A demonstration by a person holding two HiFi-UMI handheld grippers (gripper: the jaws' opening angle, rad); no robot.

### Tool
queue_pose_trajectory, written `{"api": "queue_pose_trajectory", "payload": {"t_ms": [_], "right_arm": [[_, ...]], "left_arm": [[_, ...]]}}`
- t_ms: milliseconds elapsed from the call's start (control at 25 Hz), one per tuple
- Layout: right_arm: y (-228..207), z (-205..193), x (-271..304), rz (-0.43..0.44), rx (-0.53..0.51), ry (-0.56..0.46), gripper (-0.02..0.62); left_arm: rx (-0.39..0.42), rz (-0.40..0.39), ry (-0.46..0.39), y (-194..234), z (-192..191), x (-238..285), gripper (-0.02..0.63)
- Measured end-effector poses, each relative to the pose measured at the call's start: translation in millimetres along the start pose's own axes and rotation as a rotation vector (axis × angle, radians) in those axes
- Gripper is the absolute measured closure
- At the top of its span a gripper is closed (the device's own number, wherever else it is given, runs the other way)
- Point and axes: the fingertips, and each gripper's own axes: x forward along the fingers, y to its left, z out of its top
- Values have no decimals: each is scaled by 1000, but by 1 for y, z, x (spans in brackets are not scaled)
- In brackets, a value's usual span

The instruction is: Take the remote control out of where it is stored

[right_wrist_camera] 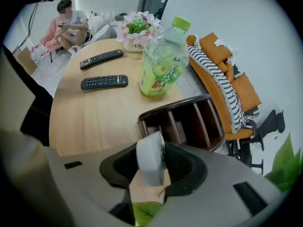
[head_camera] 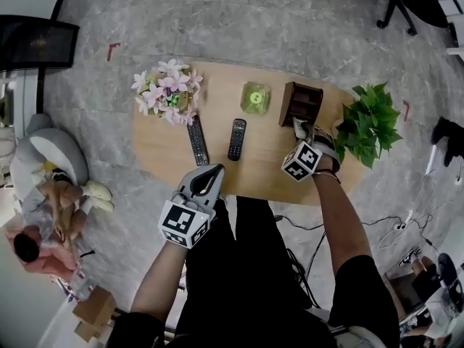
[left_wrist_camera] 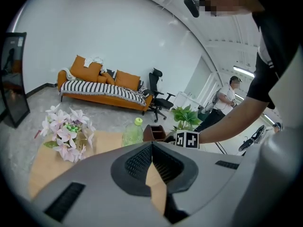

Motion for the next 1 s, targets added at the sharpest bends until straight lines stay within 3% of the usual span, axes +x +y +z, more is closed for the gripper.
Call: {"api": "queue_pose_trajectory", "payload": {"t_ms": [240,560,1000], "right_arm": [[-4,9,-14,-47,-44,-18,471],[-2,20,-66,-166,36,-81,479],[61,21,-98,-193,68,-85,479]], "left_arm": [[-8,-16,10,-2,-5,0,598],[48,-85,-3,-11,-3,-9,600],[98,-145,40,-11,-35,-42,600]]}}
